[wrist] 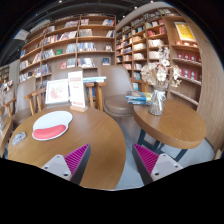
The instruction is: Arrange mouse
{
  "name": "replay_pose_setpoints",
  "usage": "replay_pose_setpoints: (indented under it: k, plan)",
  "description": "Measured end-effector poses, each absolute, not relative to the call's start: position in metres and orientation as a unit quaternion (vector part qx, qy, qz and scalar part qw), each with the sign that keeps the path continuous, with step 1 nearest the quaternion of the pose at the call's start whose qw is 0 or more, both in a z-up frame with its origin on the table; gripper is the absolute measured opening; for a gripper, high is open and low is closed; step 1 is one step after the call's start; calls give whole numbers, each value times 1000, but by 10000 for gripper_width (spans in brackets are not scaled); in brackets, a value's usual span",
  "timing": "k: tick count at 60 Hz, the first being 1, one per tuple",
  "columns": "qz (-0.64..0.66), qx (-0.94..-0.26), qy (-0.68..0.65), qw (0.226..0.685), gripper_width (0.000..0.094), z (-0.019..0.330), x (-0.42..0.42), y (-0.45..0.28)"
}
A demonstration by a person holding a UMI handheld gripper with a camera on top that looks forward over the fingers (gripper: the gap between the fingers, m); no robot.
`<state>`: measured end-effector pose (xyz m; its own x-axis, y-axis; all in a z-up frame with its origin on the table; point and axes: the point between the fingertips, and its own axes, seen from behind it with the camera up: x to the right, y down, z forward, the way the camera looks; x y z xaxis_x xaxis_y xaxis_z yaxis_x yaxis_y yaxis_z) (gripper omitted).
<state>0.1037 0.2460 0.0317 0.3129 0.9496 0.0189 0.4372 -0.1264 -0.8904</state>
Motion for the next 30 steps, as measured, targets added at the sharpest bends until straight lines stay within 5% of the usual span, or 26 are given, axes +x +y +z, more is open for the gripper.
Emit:
replay_pose_setpoints:
  k: [30]
  plan:
    - [311, -661, -535, 424, 849, 34, 88, 126]
